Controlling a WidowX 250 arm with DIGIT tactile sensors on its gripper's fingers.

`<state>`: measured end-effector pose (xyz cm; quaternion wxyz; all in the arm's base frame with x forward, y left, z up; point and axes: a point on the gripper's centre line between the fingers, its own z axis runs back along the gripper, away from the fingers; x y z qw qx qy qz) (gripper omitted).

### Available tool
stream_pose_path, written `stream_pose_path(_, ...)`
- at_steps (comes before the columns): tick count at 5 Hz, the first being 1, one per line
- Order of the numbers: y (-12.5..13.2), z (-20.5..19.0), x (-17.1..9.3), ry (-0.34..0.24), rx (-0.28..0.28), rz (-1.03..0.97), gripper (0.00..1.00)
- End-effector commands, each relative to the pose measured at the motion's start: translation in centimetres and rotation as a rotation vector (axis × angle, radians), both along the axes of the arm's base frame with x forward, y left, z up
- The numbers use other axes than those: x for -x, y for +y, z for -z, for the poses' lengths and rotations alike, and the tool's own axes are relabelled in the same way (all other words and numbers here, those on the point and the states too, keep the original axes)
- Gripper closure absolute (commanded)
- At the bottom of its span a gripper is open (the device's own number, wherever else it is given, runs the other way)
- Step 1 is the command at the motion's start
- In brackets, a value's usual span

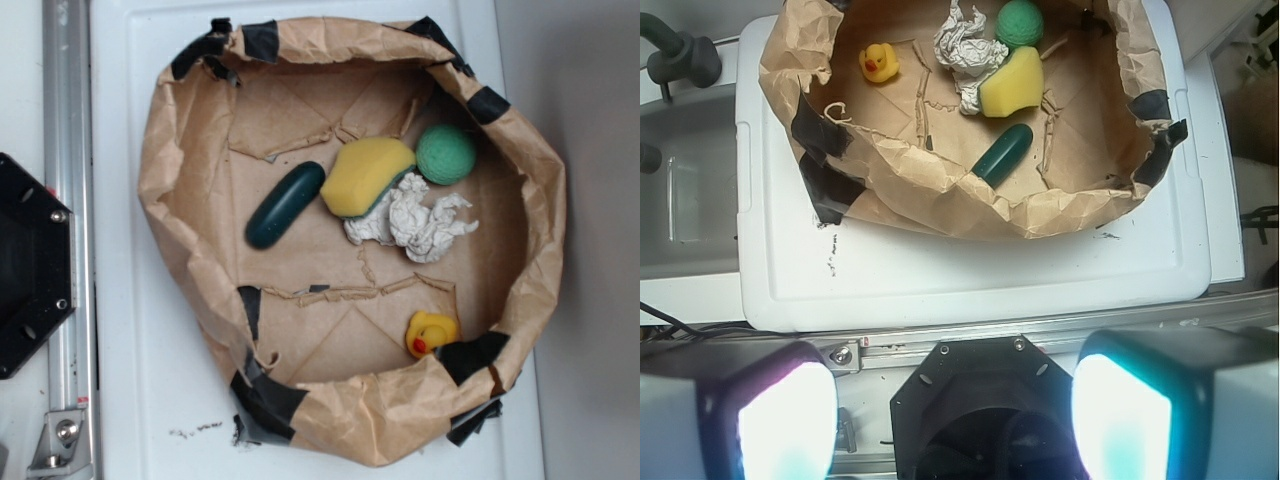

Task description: Grab the plastic pickle.

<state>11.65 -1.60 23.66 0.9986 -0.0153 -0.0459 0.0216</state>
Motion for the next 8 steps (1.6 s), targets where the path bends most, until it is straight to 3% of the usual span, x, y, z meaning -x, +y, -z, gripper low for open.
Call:
stream_pose_path(1,0.0,0.0,0.0,0.000,0.000,0.000,0.00)
stream_pose_path(2,-0.3,2.6,-5.0,-0.065,-0.142,-0.069,0.00)
stream_pose_path(3,0.5,5.3,-9.7,-0.101,-0.091,-0.175,0.00)
stream_pose_path(4,2.2,10.0,-11.7,-0.042,-0.003,-0.301,0.00)
stream_pose_path(5,4.1,13.4,-11.9,0.011,0.061,-0.446,0.00)
stream_pose_path(8,4.1,13.4,-11.9,0.011,0.061,-0.446,0.00)
